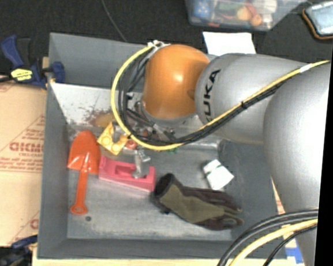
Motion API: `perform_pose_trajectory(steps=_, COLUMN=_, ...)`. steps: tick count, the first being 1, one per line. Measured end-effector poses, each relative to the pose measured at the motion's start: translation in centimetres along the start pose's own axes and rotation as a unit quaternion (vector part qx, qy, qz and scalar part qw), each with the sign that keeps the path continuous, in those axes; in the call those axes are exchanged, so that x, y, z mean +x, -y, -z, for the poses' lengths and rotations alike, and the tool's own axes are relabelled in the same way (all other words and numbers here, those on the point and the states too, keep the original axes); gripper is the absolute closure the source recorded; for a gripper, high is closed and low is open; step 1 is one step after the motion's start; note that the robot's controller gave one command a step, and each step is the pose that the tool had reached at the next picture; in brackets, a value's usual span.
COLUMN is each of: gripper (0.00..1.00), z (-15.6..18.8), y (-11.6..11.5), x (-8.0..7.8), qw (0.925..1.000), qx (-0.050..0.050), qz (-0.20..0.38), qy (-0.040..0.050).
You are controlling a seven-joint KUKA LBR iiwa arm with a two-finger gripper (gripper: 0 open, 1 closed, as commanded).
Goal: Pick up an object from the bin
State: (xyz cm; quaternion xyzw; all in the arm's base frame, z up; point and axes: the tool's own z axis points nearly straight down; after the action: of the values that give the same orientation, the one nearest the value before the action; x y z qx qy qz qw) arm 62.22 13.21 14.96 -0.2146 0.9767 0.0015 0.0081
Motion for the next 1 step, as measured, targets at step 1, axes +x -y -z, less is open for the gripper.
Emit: perform_pose_trajectory(steps=1, gripper=0.00, z=3.42, y=1.90, x=1.41, qw=0.9933, qx=0.003, qz=-0.115, qy=0.0065)
